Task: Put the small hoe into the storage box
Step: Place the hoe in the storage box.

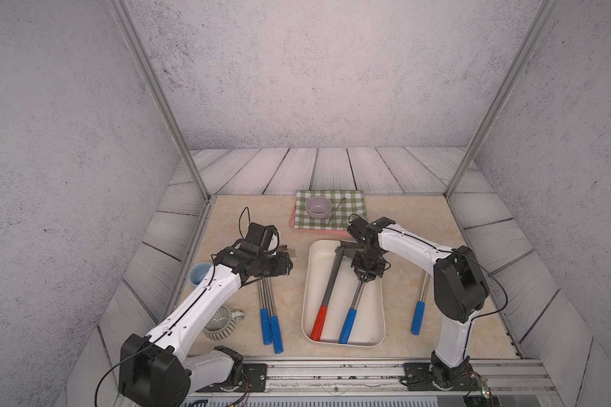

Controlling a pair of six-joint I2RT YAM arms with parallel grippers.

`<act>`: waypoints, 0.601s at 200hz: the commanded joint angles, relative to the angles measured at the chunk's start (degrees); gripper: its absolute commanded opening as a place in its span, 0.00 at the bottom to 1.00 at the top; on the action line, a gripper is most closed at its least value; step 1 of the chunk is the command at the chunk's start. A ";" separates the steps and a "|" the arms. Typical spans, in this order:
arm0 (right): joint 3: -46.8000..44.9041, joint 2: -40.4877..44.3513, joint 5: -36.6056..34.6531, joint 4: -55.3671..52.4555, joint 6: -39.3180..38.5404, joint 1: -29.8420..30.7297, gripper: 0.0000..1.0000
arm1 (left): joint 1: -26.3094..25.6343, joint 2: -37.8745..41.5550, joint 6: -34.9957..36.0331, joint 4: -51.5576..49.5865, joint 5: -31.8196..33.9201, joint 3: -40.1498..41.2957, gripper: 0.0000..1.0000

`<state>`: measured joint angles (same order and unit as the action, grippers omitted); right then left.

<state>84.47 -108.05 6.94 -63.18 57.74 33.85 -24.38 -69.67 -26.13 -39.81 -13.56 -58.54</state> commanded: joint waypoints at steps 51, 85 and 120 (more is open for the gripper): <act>0.95 5.39 1.48 -4.67 1.15 0.68 0.22 | 0.63 -1.52 -0.41 1.73 -1.29 0.08 0.54; -1.16 5.18 2.45 -3.28 1.32 0.69 0.22 | 0.61 -1.53 -0.50 2.09 -1.55 0.18 0.54; -3.22 3.75 3.34 -1.65 1.13 0.79 0.22 | 0.57 -1.56 -0.50 2.11 -1.56 0.16 0.54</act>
<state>82.61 -104.60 7.46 -62.92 58.94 33.93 -24.38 -71.00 -26.37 -37.93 -14.83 -58.54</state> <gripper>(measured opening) 0.254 0.537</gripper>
